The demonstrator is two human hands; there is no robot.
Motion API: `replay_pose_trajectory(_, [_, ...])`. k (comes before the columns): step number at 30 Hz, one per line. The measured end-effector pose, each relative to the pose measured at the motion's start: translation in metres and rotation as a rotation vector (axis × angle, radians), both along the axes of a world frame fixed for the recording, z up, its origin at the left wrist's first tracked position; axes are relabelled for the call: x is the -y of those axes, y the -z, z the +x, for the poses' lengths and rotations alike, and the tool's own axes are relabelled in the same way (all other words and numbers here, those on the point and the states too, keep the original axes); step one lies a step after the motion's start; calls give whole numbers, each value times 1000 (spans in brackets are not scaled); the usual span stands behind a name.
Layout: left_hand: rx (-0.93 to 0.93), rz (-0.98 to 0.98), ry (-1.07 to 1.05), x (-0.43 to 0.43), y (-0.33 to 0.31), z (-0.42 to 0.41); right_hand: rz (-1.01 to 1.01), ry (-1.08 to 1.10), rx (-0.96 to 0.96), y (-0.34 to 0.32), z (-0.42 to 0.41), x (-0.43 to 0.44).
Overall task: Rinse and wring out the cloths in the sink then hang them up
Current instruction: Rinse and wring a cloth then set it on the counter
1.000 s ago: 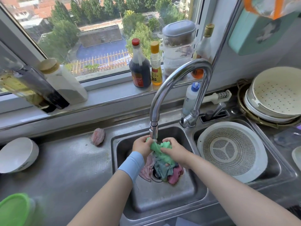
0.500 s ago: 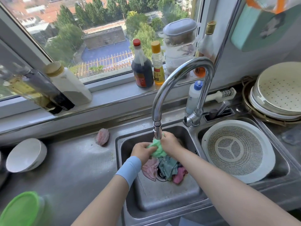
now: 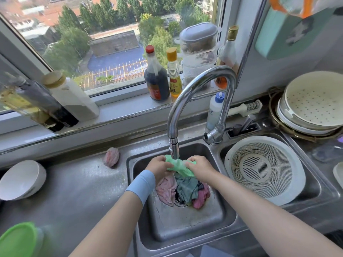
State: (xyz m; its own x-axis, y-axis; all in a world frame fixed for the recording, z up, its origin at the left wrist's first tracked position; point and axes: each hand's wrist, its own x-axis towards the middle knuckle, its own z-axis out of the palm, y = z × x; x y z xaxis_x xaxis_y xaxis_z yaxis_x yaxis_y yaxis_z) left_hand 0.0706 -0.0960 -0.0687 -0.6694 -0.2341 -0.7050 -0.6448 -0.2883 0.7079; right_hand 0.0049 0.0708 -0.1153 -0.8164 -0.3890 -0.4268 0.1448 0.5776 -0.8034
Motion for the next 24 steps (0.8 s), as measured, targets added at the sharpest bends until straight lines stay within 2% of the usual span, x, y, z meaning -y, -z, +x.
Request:
replay_pose_trajectory(4, [97, -509, 235, 1, 0, 1, -42, 74, 75, -10, -3, 14])
replay_pose_trajectory(6, [9, -453, 356, 0, -1, 3, -102, 131, 215, -21, -2, 27])
replay_pose_trajectory(8, [-31, -361, 485, -3, -2, 5, -242, 198, 464, -30, 1, 37])
replay_pose_trajectory(10, [-11, -466, 560, 0, -1, 6, -396, 166, 642, -36, 1, 39])
replay_pose_trajectory(12, [42, -588, 521, 10, 2, 7, -473, 74, 724, -36, -2, 34])
replay_pose_trajectory(15, [103, -619, 398, 27, 6, 10, -372, 52, 667, -27, -8, 22])
replay_pose_trajectory(17, [103, -595, 362, 34, 7, 10, -303, 36, 595, -22, -8, 13])
replay_pose_trajectory(19, [104, -487, 291, 34, 9, 9, -232, 14, 532, -17, -5, 9])
replay_pose_trajectory(22, [81, 52, -17, 27, 10, 10, -101, 36, 399, -19, 0, 13])
replay_pose_trajectory(24, [19, 229, -10, 21, 8, 10, -29, 55, 343, -23, 3, 20])
